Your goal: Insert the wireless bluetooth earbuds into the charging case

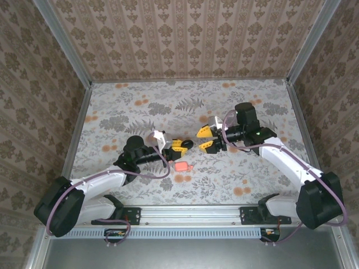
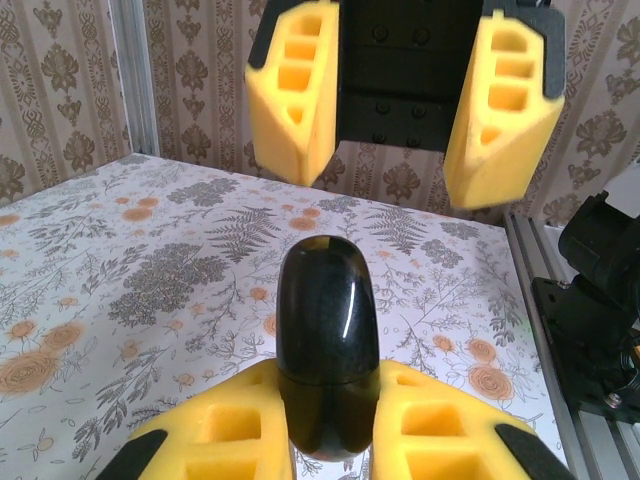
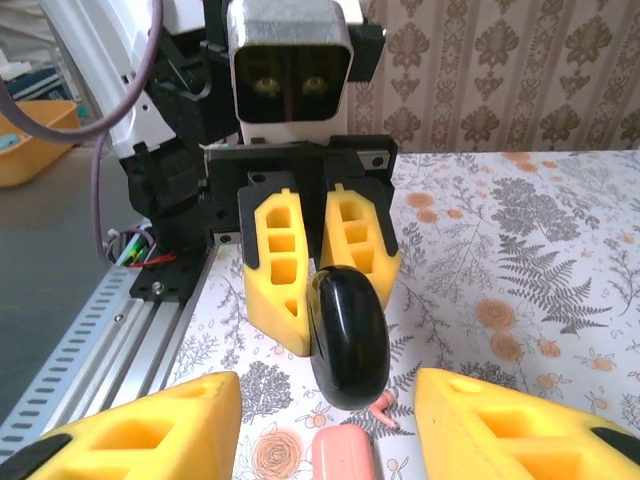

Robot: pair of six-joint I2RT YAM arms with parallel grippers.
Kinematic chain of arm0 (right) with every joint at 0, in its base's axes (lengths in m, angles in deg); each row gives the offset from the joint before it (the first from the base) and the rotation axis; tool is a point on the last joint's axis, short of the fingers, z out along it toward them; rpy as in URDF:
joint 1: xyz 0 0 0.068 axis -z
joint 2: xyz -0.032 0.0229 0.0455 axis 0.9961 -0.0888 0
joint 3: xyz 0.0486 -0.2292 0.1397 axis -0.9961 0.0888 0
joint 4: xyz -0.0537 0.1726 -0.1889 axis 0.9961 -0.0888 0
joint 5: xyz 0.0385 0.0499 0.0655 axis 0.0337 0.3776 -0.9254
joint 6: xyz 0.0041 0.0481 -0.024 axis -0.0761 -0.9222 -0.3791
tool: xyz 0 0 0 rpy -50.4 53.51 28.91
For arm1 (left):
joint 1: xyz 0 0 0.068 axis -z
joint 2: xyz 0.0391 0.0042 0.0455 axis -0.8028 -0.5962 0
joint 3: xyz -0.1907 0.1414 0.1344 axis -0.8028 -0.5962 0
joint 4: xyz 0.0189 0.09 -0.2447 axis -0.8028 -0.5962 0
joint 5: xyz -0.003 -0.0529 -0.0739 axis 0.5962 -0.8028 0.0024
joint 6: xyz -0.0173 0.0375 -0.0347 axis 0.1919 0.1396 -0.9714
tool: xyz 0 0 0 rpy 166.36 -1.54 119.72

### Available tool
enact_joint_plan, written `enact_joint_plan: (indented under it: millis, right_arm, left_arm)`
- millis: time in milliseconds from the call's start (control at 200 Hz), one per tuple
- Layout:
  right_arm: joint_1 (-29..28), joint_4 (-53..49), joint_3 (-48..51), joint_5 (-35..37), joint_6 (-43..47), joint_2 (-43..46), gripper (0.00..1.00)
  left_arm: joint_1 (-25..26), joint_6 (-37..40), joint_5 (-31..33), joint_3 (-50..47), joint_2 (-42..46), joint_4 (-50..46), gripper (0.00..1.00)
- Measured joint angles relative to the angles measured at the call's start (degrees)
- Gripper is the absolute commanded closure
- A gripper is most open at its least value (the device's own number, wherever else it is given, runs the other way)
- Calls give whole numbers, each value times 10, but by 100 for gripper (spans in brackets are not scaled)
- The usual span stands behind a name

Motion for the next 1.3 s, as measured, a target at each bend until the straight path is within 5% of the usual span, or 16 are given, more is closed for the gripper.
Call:
enact_joint_plan:
  millis: [440, 745, 890, 1065, 1300]
  right_arm:
    - [-38, -17, -35, 14, 40, -62, 59]
    - [-40, -41, -54, 11, 61, -92, 85]
    - [-39, -55, -58, 11, 69, -92, 88]
    - [-35, -78, -63, 14, 76, -92, 88]
    - [17, -135, -90, 67, 15, -120, 88]
  left_arm:
    - [0, 0, -2, 0, 0, 0, 92]
    - [-1, 0, -5, 0, 0, -3, 91]
    - [-1, 0, -6, 0, 0, -3, 81]
    - [0, 5, 3, 0, 2, -6, 55]
    - [0, 3, 88, 0, 50, -80, 36]
